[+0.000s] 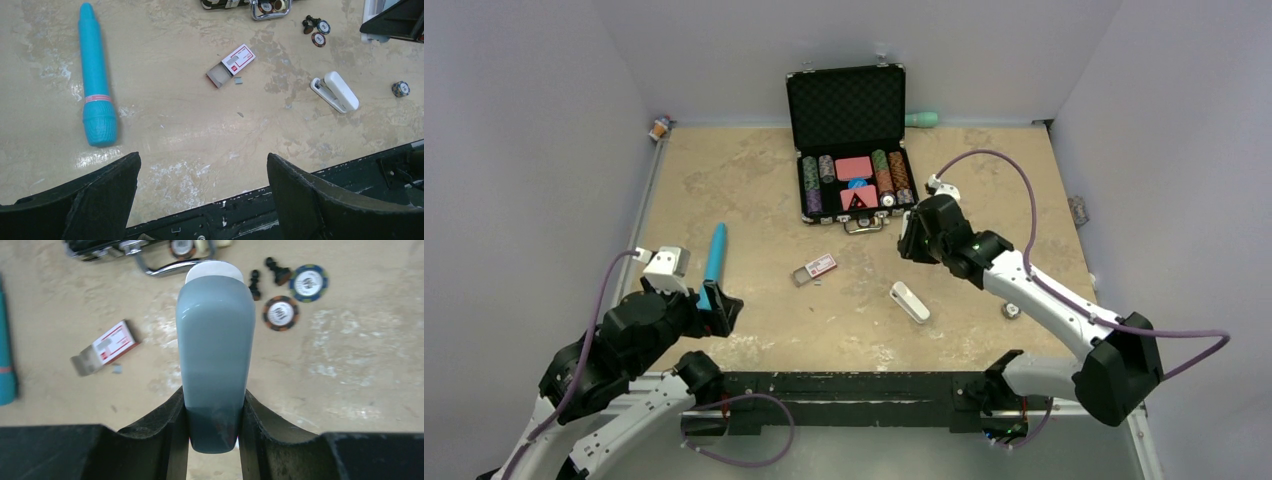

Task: Unload the staples from the stapler

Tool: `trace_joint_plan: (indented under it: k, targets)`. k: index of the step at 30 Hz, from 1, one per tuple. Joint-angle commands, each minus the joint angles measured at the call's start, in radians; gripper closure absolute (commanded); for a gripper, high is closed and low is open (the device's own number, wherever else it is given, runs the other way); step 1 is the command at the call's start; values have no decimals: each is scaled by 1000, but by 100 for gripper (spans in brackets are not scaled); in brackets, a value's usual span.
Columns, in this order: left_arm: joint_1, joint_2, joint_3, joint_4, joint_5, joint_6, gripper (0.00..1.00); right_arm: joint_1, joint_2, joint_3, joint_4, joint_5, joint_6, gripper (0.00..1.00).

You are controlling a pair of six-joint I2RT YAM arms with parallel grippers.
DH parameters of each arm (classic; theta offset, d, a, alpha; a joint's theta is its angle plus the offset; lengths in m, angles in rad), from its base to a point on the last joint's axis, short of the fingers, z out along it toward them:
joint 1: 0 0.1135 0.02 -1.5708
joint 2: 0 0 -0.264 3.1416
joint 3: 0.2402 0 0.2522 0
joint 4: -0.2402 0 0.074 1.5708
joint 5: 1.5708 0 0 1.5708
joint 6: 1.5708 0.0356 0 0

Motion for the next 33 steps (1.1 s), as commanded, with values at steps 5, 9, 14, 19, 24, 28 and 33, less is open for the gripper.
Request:
trace_joint_plan:
  k: [5, 9, 14, 19, 24, 28, 33]
  targets:
    - [2, 0, -24, 64, -42, 4, 0, -176, 80, 38, -58, 158, -53, 100]
    - [1, 14, -26, 67, -43, 8, 0, -222, 141, 62, -125, 244, 26, 100]
    - [2, 10, -28, 72, -42, 13, 0, -235, 217, 57, -142, 204, 141, 100]
    - [2, 1, -28, 72, -43, 13, 1, -234, 323, 39, -119, 120, 119, 100]
    - [2, -5, -28, 72, -41, 15, 1, -234, 292, -30, -53, 57, 83, 100]
    - [2, -5, -28, 73, -40, 17, 1, -235, 252, -56, -29, 21, 49, 63]
    - [2, -2, -28, 73, -38, 16, 2, -234, 206, -71, -14, -4, 25, 9]
